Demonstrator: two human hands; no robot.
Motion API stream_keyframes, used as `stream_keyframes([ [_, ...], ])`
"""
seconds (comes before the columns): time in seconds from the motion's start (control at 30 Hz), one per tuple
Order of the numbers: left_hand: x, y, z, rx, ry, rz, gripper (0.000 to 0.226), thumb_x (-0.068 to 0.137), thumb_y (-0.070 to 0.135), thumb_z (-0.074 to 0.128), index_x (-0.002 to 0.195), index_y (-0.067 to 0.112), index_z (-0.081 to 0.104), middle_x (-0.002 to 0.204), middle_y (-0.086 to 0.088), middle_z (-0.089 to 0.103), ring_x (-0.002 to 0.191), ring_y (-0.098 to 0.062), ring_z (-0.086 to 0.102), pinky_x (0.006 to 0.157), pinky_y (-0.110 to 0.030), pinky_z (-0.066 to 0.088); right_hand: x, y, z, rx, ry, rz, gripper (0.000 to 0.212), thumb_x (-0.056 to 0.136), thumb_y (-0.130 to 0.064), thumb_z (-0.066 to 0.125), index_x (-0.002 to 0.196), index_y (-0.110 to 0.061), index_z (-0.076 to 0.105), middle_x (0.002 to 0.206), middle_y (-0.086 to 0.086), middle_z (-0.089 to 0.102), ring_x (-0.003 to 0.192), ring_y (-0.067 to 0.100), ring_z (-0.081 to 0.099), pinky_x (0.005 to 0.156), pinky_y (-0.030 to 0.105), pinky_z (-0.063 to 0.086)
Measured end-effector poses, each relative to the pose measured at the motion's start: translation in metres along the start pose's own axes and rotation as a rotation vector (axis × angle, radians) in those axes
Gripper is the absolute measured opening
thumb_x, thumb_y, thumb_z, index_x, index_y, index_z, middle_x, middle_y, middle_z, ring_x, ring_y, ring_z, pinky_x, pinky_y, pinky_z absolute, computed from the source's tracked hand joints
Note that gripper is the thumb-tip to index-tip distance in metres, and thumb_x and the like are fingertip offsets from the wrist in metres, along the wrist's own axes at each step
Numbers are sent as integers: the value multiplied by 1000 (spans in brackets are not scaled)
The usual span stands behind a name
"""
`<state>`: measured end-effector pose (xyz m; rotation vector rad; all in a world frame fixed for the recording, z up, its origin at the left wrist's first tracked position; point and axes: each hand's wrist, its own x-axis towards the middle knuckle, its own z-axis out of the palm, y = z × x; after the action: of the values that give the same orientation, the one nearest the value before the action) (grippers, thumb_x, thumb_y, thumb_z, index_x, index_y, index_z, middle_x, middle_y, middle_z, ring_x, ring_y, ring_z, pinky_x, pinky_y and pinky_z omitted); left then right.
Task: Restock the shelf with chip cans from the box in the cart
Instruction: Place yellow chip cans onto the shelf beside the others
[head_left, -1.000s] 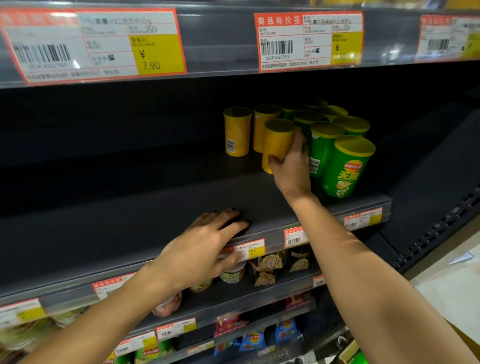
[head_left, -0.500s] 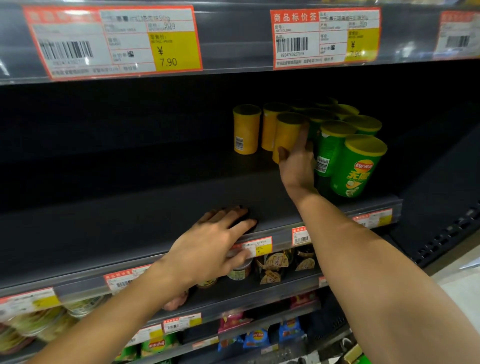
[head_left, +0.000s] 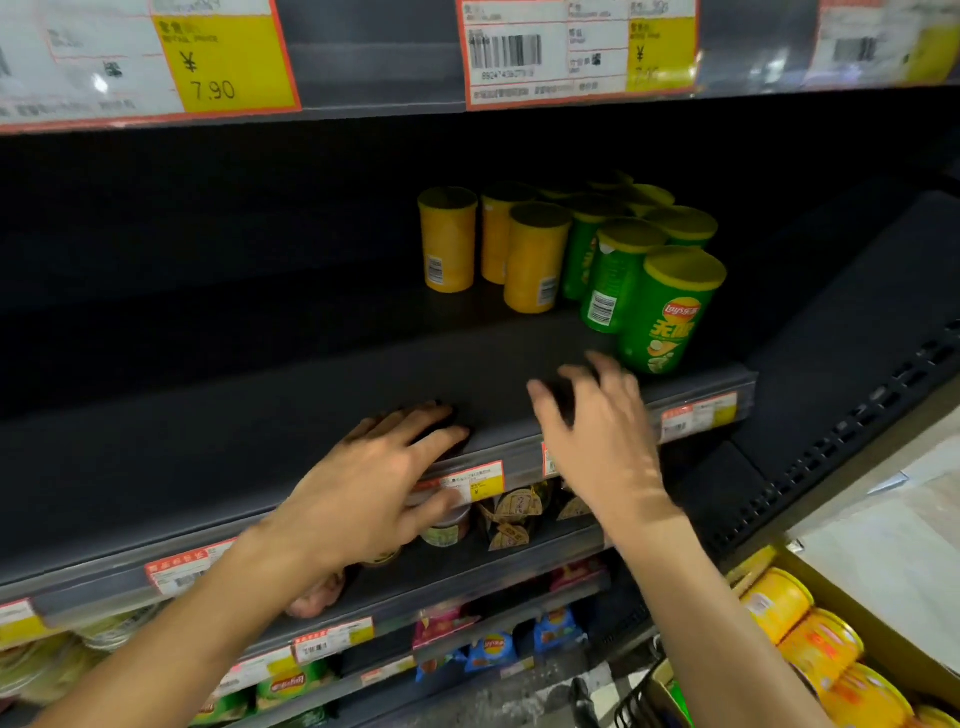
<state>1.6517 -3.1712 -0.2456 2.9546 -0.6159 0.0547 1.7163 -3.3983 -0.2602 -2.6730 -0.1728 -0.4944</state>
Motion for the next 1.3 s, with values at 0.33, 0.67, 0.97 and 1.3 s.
stream_keyframes([
  [0.33, 42, 61, 9, 72, 157, 112, 54, 86, 43, 66, 127, 7, 62, 130, -15, 60, 110, -36, 63, 87, -47, 53, -61, 56, 0, 41, 42, -187, 59, 102, -46, 40, 152, -15, 38, 162, 11, 25, 153, 23, 14, 119, 41, 30],
  [0.67, 84, 224, 85, -173, 118, 602, 48, 81, 41, 59, 119, 12, 69, 123, -6, 66, 113, -24, 63, 94, -35, 51, -204, 194, -36, 1, -94, 290, 64, 99, -59, 37, 151, -21, 38, 158, -2, 31, 147, 14, 26, 119, 27, 27],
  [0.97, 136, 335, 169, -67, -283, 679, 47, 87, 38, 59, 127, 13, 58, 133, -8, 58, 119, -27, 57, 98, -40, 49, -291, 327, -41, 11, -226, 783, 58, 99, -49, 49, 148, -20, 38, 153, 2, 36, 142, 20, 31, 109, 33, 36],
  [1.3, 141, 403, 209, -41, -391, 708, 56, 89, 39, 57, 140, 15, 52, 136, -3, 58, 120, -22, 59, 95, -37, 51, -306, 474, -10, 233, -286, 1203, 91, 92, -41, 65, 157, -11, 9, 131, 23, 55, 118, 38, 57, 90, 40, 47],
])
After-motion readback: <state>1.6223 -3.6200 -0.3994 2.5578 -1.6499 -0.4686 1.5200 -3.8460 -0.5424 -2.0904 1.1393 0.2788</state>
